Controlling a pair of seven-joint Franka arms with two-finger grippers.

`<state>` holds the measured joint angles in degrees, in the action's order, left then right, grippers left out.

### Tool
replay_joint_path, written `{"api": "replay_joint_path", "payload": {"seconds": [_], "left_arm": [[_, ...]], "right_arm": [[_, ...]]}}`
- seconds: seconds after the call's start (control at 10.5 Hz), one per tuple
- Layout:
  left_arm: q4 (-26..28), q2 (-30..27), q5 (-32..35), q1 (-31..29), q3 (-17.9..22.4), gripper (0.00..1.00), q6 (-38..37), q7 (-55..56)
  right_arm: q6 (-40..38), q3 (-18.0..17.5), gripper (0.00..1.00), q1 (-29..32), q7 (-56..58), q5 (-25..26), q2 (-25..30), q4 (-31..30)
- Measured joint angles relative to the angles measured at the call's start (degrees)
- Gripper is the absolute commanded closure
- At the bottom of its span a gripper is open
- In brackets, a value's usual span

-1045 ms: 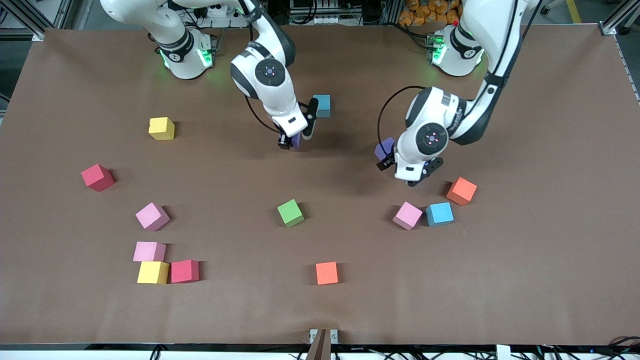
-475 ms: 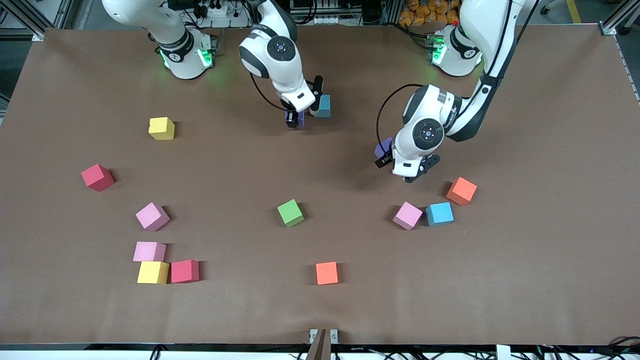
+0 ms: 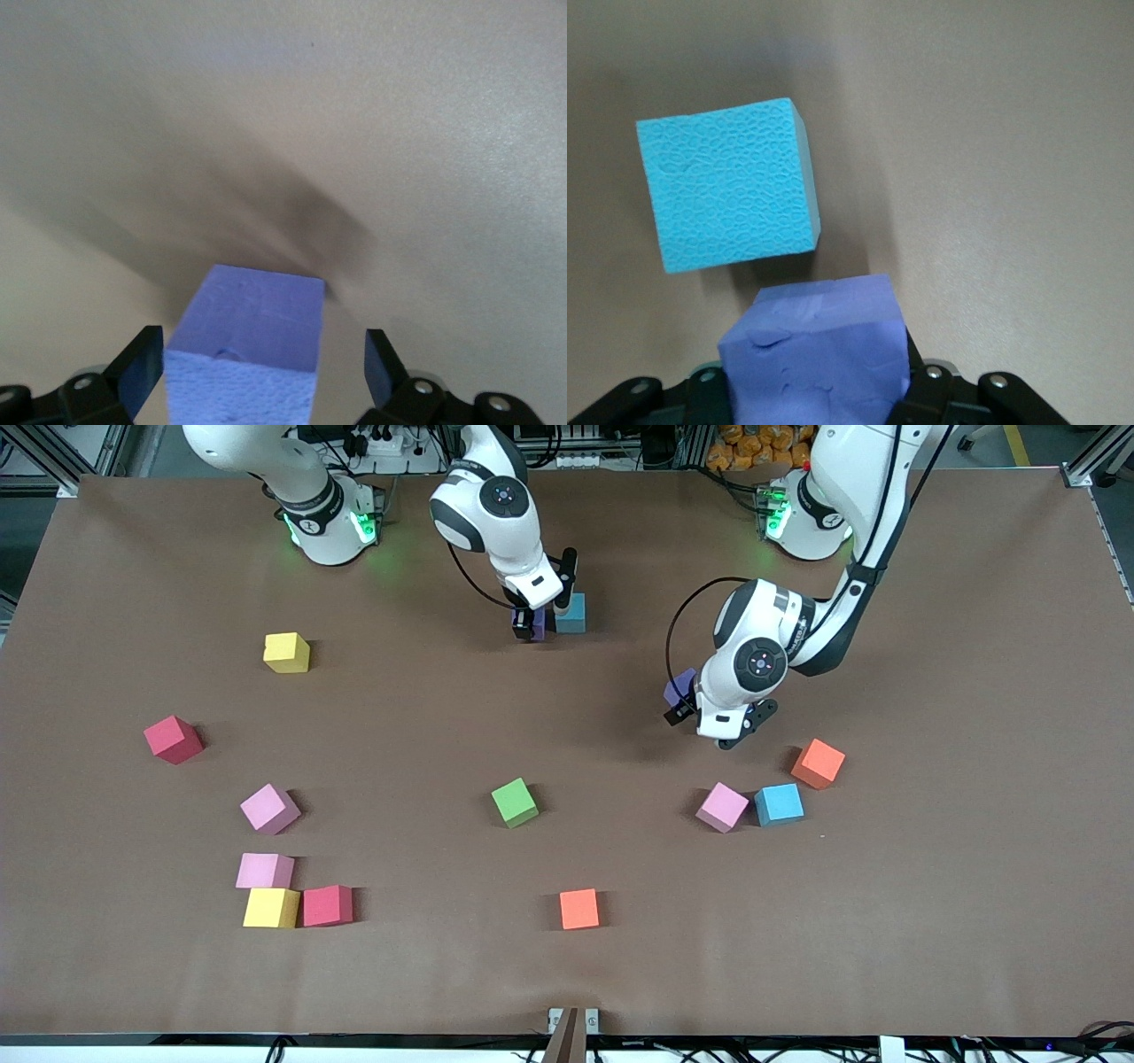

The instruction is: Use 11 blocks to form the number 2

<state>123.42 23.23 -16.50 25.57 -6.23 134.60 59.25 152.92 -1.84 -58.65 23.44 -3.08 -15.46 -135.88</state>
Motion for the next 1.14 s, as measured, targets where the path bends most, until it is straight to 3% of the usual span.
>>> {"api": "replay_joint_path", "payload": {"seconds": [0.09, 0.38, 0.47, 1.14], "left_arm": [[0.0, 0.3, -3.4, 0.0, 0.1, 0.02, 0.3, -3.1], [0.2, 1.3, -6.6, -0.3, 0.5, 0.47, 0.9, -6.4], [0.2, 1.5, -6.6, -0.3, 0.5, 0.57, 1.5, -6.4], [-1.1, 0.4, -6.9, -0.4, 1.0, 0.55, 2.2, -4.9]], "right_arm": [[1.3, 0.0, 0.64, -0.4, -0.4, 0.0, -0.5, -0.3], [3.8, 0.0, 0.64, -1.6, -1.5, 0.0, -2.6, -0.5], [4.1, 0.0, 0.64, -1.9, -1.7, 0.0, -3.0, -0.5], [4.8, 0.0, 0.64, -3.0, -2.8, 0.0, -3.4, -0.4]]}}
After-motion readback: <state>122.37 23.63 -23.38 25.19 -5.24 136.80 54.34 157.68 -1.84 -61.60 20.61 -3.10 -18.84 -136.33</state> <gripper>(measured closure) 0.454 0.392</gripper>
